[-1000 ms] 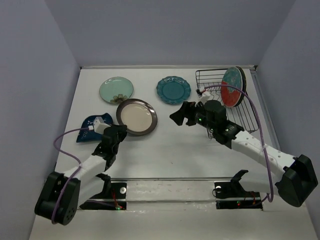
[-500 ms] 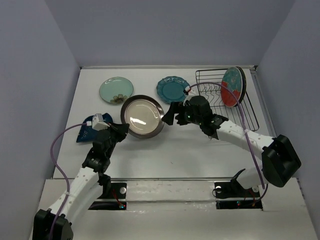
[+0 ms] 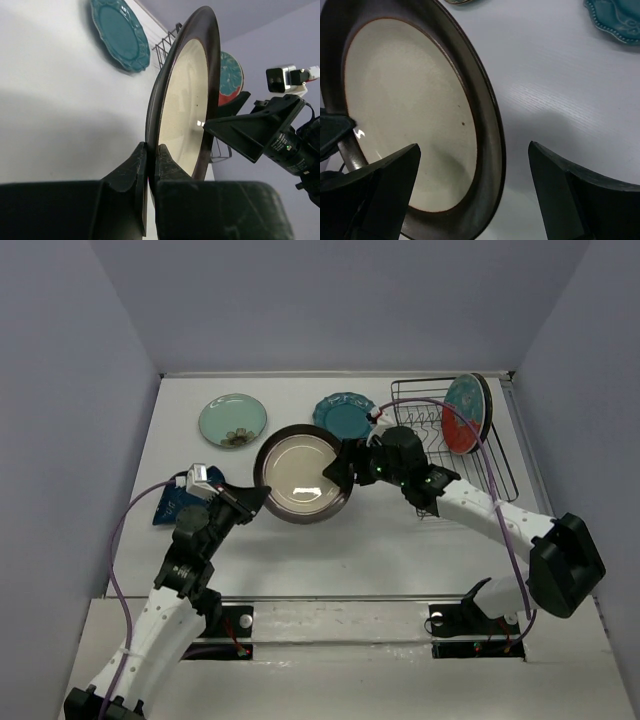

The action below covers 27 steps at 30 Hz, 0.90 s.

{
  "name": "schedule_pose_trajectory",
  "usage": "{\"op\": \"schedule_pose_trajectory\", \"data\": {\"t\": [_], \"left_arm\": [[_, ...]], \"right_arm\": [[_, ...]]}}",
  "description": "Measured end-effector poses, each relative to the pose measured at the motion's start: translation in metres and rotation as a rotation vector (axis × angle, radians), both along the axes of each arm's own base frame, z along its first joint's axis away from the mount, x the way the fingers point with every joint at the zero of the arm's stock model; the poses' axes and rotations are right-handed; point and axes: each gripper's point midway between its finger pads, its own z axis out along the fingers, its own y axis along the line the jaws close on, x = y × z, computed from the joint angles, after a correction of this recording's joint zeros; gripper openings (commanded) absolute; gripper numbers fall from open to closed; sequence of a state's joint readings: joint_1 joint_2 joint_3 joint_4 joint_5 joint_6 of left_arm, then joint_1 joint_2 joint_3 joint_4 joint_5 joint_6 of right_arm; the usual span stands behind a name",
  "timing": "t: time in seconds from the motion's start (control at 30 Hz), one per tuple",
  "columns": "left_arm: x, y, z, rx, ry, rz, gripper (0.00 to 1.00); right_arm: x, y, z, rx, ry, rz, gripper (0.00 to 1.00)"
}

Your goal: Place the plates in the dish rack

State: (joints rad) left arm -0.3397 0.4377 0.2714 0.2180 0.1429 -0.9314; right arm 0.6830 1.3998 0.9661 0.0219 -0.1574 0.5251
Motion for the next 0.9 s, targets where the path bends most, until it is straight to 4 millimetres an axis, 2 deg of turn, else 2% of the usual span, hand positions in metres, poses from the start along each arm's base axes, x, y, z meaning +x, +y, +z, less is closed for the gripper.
{"op": "schedule_pose_trajectory", "data": {"t": [0.2,0.3,0.33,0.37,0.4,0.47,0.53,0.6,0.63,0.73,0.77,0.9], "left_arm": [[-0.007,-0.017,0.008,-0.052,-0.001,-0.101,0.06],[-0.009,-0.025,0.024,-0.087,-0.031,-0.145,0.06],[-0.009,-0.026,0.028,-0.094,-0.040,-0.152,0.06],[-0.009,-0.026,0.032,-0.099,-0.052,-0.158,0.06],[-0.010,-0.027,0.036,-0.100,-0.064,-0.164,0.06],[-0.010,-0.028,0.039,-0.108,-0.068,-0.169,0.06],[-0.010,-0.028,0.046,-0.108,-0.101,-0.177,0.18],[-0.012,-0.029,0.058,-0.099,-0.144,-0.191,0.41],[-0.013,-0.030,0.066,-0.108,-0.154,-0.199,0.75],[-0.014,-0.032,0.082,-0.104,-0.182,-0.210,0.91],[-0.013,-0.031,0.091,-0.089,-0.193,-0.206,0.99],[-0.006,-0.023,0.127,0.019,-0.255,-0.159,0.99]], "right_arm": [[-0.022,0.005,0.016,0.105,-0.045,0.094,0.73],[-0.035,0.005,0.022,0.167,-0.067,0.132,0.53],[-0.037,0.004,0.023,0.186,-0.067,0.137,0.41],[-0.040,0.004,0.026,0.215,-0.068,0.146,0.34],[-0.043,0.003,0.031,0.247,-0.072,0.153,0.20],[-0.048,0.000,0.042,0.310,-0.065,0.154,0.08],[-0.049,-0.004,0.053,0.362,-0.055,0.145,0.07],[-0.053,-0.007,0.062,0.395,-0.052,0.146,0.07],[-0.056,-0.009,0.070,0.413,-0.082,0.157,0.07],[-0.056,-0.014,0.075,0.412,-0.106,0.155,0.07],[-0.052,-0.019,0.072,0.391,-0.108,0.141,0.07],[-0.024,-0.056,0.047,0.293,-0.053,0.006,0.07]]}}
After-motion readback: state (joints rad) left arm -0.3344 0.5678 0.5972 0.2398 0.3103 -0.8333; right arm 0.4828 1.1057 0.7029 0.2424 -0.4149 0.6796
